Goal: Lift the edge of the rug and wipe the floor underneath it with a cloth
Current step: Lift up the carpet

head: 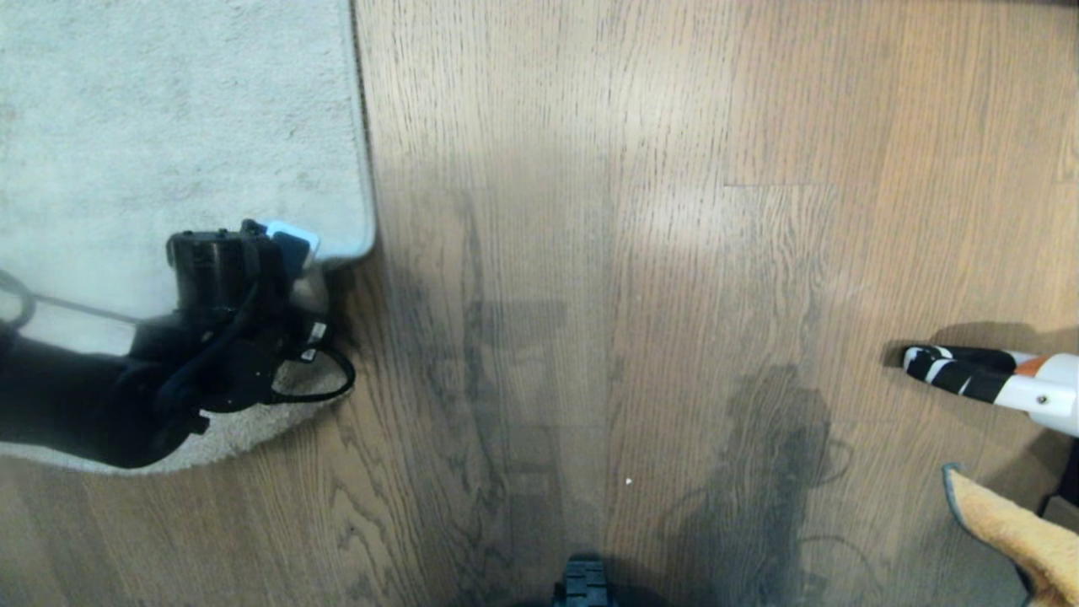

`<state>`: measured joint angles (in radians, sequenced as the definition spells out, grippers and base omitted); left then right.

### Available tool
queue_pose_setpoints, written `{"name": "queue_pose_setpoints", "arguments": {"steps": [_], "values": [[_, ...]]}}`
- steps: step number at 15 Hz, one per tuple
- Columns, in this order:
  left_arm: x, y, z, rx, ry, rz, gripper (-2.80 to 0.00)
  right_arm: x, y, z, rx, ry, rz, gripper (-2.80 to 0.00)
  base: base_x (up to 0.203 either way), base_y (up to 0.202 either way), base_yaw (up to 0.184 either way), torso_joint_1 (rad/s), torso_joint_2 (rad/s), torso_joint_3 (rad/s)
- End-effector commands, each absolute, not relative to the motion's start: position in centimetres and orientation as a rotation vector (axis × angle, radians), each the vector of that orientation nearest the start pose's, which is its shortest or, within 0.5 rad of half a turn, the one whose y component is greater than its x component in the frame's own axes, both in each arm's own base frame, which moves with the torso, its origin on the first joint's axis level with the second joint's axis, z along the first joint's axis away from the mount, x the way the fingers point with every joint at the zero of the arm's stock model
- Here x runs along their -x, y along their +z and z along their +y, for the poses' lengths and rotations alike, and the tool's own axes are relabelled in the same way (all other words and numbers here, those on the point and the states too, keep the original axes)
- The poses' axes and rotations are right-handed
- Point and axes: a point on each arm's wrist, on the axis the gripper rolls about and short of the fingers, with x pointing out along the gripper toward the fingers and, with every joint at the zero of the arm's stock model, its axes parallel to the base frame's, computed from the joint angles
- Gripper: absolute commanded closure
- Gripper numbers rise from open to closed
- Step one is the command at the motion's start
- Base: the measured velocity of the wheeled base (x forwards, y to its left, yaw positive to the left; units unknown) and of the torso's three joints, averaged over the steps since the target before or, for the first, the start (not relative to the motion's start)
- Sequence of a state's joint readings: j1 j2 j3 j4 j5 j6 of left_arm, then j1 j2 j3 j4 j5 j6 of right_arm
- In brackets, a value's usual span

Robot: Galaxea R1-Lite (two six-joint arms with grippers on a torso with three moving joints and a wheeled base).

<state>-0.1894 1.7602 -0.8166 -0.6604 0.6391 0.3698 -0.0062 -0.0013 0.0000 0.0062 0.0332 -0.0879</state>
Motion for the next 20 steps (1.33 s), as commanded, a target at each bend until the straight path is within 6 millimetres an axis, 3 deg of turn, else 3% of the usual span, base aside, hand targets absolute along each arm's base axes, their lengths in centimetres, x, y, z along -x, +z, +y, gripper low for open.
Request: {"name": "queue_pose_setpoints", "arguments": {"steps": [1,7,16,20], "values": [[-31.4,17.6,-4.6,-0.473,0.401,0.315,-2.8,2.3,7.5,0.1,0.089,0.028,0.005,0.0,0.0,0.0,0.0,0.0,0.0,0.0],[-31.6,18.3,-5.0,-0.467,0.393,0.293,-2.8,2.3,7.5,0.1,0.089,0.028,0.005,0.0,0.0,0.0,0.0,0.0,0.0,0.0],[-28.4,19.3,-5.4,-0.58,0.399,0.377,-2.8,2.3,7.5,0.1,0.089,0.028,0.005,0.0,0.0,0.0,0.0,0.0,0.0,0.0],[-27.7,18.3,-5.0,-0.621,0.418,0.417,-2.8,2.3,7.5,0.1,0.089,0.028,0.005,0.0,0.0,0.0,0.0,0.0,0.0,0.0]]}}
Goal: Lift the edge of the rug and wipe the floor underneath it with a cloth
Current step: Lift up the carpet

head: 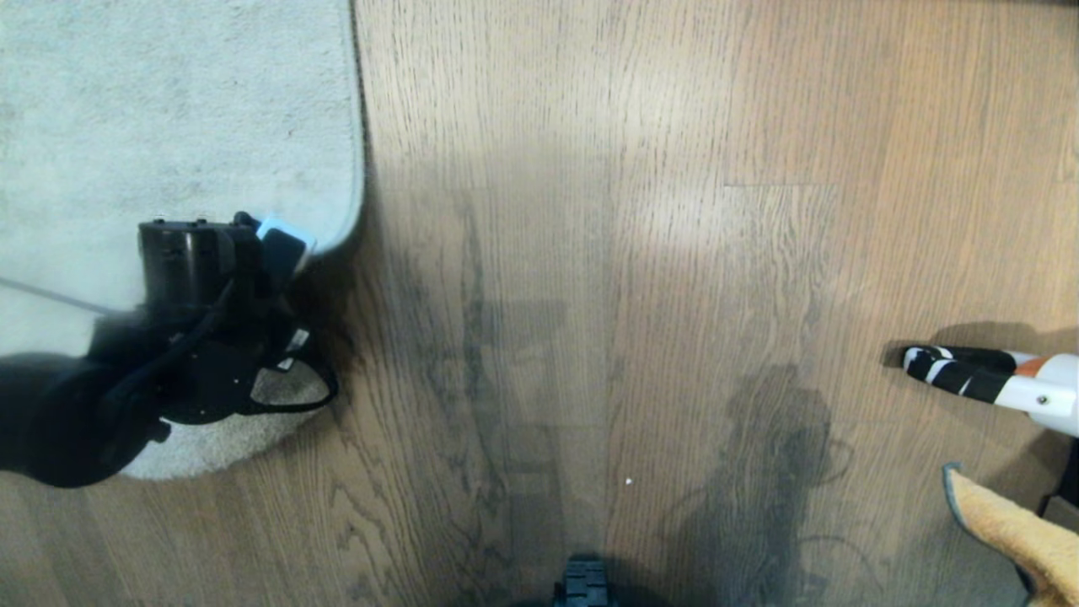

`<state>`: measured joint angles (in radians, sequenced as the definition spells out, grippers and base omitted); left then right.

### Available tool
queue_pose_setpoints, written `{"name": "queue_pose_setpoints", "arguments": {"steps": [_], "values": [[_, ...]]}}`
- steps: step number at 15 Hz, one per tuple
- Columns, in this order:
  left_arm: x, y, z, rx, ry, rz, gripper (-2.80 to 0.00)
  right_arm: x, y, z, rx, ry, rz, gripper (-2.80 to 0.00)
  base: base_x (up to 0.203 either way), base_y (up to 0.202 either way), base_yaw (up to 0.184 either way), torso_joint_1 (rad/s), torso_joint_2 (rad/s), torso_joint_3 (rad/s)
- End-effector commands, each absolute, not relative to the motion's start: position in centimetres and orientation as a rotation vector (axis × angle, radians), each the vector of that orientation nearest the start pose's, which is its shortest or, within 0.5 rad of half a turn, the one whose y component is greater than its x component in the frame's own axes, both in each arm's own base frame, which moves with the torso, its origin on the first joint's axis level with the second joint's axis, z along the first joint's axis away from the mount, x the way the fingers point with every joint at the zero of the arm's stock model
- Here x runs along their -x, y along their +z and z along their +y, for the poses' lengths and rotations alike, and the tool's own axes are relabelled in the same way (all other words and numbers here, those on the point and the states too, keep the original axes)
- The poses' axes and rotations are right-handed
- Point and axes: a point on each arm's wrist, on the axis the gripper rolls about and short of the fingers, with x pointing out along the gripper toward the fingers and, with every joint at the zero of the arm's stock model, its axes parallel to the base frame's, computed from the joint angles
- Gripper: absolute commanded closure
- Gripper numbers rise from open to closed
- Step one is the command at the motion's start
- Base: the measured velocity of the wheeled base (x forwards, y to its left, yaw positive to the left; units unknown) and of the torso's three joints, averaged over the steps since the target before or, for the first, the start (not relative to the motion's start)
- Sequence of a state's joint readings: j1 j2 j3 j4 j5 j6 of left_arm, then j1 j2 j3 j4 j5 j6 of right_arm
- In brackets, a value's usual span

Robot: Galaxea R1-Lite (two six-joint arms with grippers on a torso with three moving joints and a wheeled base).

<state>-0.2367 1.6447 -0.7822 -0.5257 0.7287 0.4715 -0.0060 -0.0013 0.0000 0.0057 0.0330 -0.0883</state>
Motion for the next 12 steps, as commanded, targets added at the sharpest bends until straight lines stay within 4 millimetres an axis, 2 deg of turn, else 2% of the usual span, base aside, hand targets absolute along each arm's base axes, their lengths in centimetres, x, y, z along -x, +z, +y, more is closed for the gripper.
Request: {"name": "queue_pose_setpoints", "arguments": {"steps": [1,9,12], "values": [[-27.53,18.18,-4.99,-0.625,0.416,0.423,-2.8,2.28,7.49,0.09,0.089,0.028,0.005,0.0,0.0,0.0,0.0,0.0,0.0,0.0],[-27.73,18.43,-4.84,-0.758,0.455,0.397,-2.8,2.28,7.49,0.09,0.089,0.028,0.005,0.0,0.0,0.0,0.0,0.0,0.0,0.0],[-27.74,18.53,-5.36,-0.787,0.439,0.377,-2.8,2.28,7.49,0.09,0.089,0.028,0.005,0.0,0.0,0.0,0.0,0.0,0.0,0.0]]}}
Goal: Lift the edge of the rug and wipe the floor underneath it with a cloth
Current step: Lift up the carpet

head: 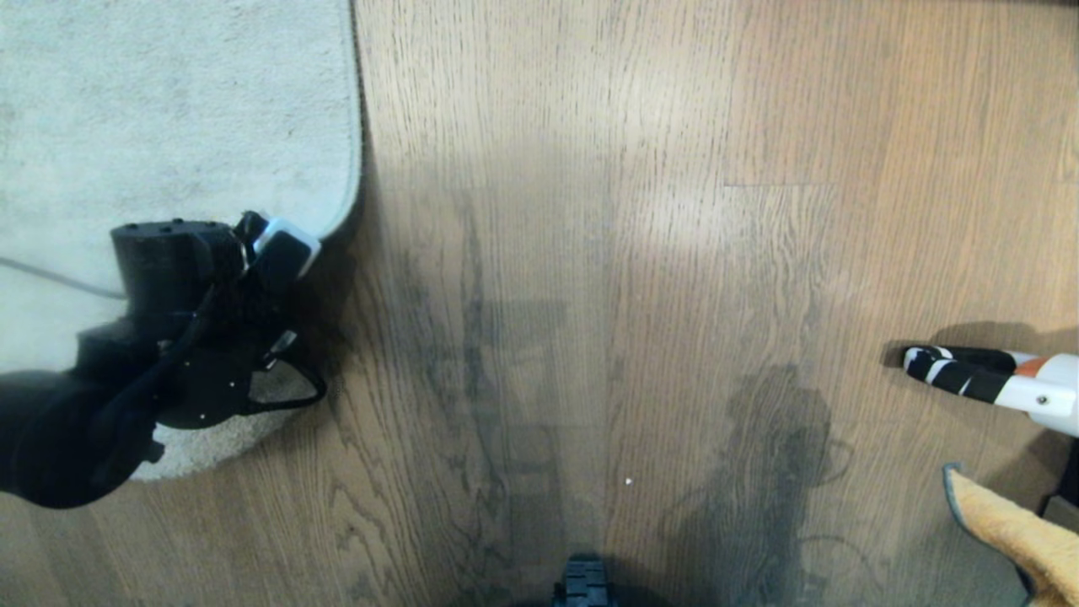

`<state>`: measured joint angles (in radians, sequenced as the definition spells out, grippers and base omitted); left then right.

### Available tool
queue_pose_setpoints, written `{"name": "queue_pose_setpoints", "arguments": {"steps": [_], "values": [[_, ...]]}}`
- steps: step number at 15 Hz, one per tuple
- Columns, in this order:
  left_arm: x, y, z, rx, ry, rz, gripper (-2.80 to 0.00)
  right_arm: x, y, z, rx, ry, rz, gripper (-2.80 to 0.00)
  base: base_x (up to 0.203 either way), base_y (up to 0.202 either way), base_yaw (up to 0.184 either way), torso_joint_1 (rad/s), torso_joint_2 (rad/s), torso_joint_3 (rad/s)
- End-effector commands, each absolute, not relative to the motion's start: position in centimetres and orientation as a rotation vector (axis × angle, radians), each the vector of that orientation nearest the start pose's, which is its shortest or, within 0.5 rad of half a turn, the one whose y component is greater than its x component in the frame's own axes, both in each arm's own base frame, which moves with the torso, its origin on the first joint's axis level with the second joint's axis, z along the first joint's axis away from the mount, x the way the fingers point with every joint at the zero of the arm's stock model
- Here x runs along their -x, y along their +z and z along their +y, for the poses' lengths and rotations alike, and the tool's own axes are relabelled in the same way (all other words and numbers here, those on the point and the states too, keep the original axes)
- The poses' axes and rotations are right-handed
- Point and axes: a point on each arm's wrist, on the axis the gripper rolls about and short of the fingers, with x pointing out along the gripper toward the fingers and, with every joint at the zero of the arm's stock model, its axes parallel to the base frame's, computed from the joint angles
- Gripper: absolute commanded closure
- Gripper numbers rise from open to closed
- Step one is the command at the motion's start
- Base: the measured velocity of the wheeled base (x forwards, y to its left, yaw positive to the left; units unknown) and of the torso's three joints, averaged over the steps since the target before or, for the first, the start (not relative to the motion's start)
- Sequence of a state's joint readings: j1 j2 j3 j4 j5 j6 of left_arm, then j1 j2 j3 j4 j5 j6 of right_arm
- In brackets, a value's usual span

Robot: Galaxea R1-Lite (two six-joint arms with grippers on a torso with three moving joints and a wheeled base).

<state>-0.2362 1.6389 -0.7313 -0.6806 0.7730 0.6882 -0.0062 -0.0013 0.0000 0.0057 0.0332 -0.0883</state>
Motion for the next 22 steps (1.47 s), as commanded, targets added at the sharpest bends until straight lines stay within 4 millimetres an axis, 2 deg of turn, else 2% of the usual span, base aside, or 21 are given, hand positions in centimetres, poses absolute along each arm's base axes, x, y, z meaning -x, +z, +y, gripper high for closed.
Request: {"name": "queue_pose_setpoints", "arguments": {"steps": [1,4,7,12,16,22], "values": [[-27.7,18.6,-5.7,-0.787,0.431,0.37,-2.8,2.3,7.5,0.1,0.089,0.028,0.005,0.0,0.0,0.0,0.0,0.0,0.0,0.0],[-27.4,18.6,-6.6,-0.785,0.42,0.359,-2.8,2.3,7.5,0.1,0.089,0.028,0.005,0.0,0.0,0.0,0.0,0.0,0.0,0.0],[-26.8,18.7,-7.8,-0.801,0.491,0.376,-2.8,2.3,7.5,0.1,0.089,0.028,0.005,0.0,0.0,0.0,0.0,0.0,0.0,0.0],[-26.7,18.4,-7.6,-0.816,0.52,0.396,-2.8,2.3,7.5,0.1,0.089,0.028,0.005,0.0,0.0,0.0,0.0,0.0,0.0,0.0],[-27.7,19.2,-6.9,-0.79,0.56,0.384,-2.8,2.3,7.5,0.1,0.089,0.028,0.005,0.0,0.0,0.0,0.0,0.0,0.0,0.0],[-29.1,20.6,-7.2,-0.755,0.583,0.34,-2.8,2.3,7.5,0.1,0.089,0.028,0.005,0.0,0.0,0.0,0.0,0.0,0.0,0.0]]}}
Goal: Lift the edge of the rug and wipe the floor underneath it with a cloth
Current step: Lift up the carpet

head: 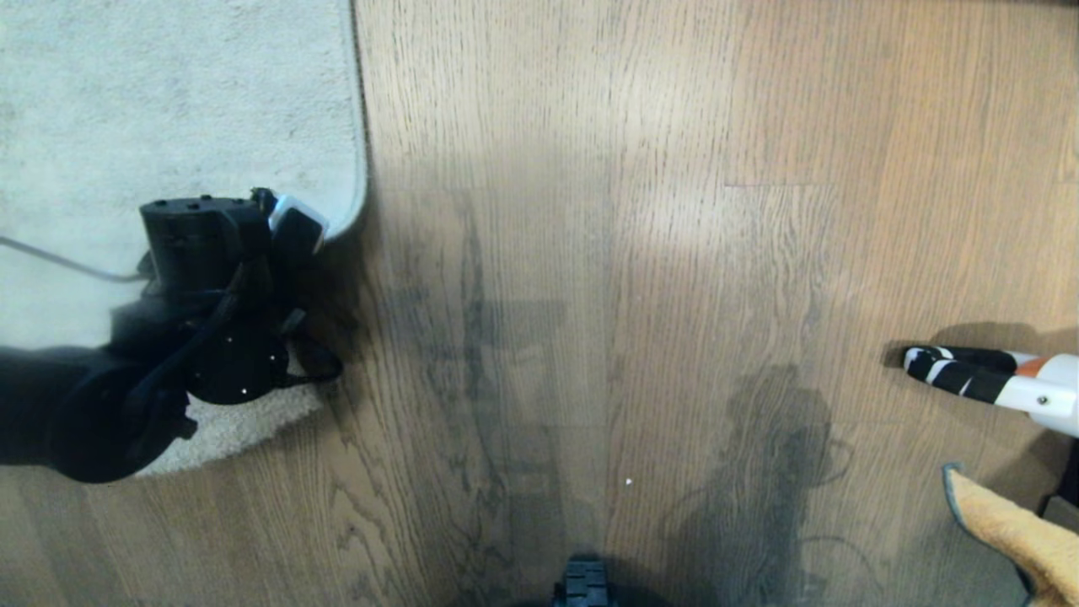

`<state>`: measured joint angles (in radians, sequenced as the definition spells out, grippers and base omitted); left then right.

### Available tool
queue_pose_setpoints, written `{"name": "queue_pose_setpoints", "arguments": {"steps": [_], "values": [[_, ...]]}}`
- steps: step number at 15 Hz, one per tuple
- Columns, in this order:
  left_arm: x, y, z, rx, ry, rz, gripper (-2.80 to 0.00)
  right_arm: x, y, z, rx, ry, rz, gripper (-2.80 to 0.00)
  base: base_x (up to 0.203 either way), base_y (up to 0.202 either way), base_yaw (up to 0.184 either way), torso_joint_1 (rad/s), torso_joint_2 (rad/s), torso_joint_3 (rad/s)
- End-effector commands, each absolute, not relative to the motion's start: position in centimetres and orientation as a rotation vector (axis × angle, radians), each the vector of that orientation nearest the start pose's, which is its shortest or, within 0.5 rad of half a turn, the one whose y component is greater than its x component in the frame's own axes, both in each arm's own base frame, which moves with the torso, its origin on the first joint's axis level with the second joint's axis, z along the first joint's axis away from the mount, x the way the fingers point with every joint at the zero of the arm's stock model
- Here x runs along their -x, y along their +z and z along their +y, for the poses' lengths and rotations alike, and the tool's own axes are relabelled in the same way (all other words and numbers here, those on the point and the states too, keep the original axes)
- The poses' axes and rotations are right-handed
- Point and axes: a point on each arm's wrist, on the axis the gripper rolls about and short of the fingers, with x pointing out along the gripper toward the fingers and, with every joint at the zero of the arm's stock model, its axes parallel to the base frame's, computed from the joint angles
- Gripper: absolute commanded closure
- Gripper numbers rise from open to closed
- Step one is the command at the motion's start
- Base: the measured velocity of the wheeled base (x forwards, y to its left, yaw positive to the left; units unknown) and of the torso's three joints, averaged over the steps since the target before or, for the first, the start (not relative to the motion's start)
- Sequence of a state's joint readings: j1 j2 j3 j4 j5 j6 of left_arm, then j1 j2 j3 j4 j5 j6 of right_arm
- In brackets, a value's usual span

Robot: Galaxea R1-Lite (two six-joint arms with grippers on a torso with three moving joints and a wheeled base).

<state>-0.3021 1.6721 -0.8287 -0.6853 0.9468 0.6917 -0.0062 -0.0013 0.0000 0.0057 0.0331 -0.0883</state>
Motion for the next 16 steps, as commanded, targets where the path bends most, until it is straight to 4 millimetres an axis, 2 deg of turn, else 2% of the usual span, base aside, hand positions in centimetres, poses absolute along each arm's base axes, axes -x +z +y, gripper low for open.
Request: {"name": "queue_pose_setpoints", "arguments": {"steps": [1,7,16], "values": [[-29.4,20.9,-7.2,-0.746,0.587,0.329,-2.8,2.3,7.5,0.1,0.089,0.028,0.005,0.0,0.0,0.0,0.0,0.0,0.0,0.0],[-29.9,22.0,-7.6,-0.717,0.593,0.292,-2.8,2.3,7.5,0.1,0.089,0.028,0.005,0.0,0.0,0.0,0.0,0.0,0.0,0.0],[-25.8,18.2,-7.5,-0.827,0.523,0.404,-2.8,2.3,7.5,0.1,0.089,0.028,0.005,0.0,0.0,0.0,0.0,0.0,0.0,0.0]]}}
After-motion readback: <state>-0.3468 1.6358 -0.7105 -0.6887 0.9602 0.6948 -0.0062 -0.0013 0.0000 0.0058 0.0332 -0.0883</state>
